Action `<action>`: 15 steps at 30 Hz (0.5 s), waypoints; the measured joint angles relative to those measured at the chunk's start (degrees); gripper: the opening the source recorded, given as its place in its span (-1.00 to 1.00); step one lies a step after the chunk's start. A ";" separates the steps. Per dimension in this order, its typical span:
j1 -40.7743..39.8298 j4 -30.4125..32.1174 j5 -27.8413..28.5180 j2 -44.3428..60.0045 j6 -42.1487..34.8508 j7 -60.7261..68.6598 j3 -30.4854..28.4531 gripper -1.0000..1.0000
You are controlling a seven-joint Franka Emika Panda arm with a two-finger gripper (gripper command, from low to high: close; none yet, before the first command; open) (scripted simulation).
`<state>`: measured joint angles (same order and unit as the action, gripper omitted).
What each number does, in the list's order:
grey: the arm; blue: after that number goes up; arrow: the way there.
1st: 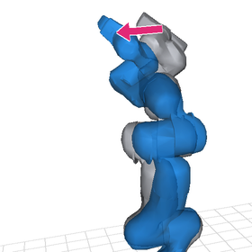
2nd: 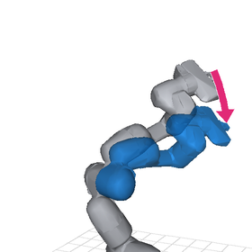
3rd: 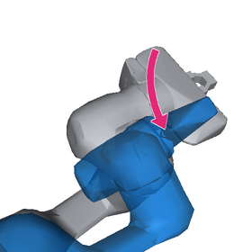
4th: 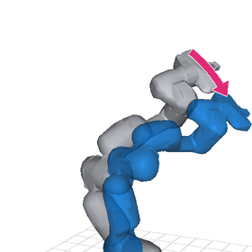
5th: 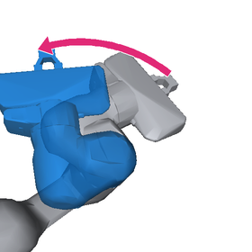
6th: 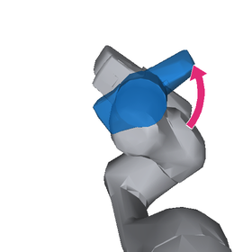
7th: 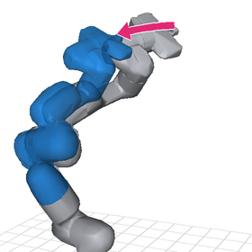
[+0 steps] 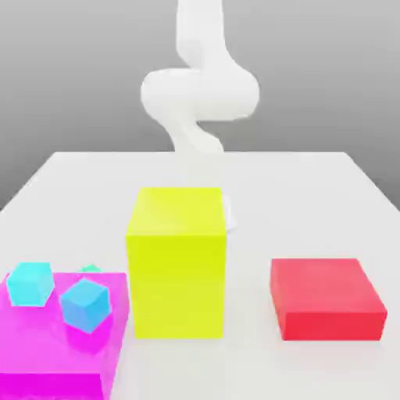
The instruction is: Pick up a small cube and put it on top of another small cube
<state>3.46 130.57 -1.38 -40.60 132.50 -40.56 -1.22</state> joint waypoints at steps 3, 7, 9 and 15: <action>4.25 -1.52 -1.73 6.56 0.87 6.61 -1.44 0.00; 9.06 -3.47 -4.18 14.96 1.97 15.21 -2.69 0.00; 11.12 -4.44 -5.41 19.14 2.51 19.50 -2.98 0.00; 15.77 -7.35 -8.38 31.63 4.16 31.82 -2.12 0.00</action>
<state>19.22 123.22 -9.75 -8.96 136.66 -8.73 -3.34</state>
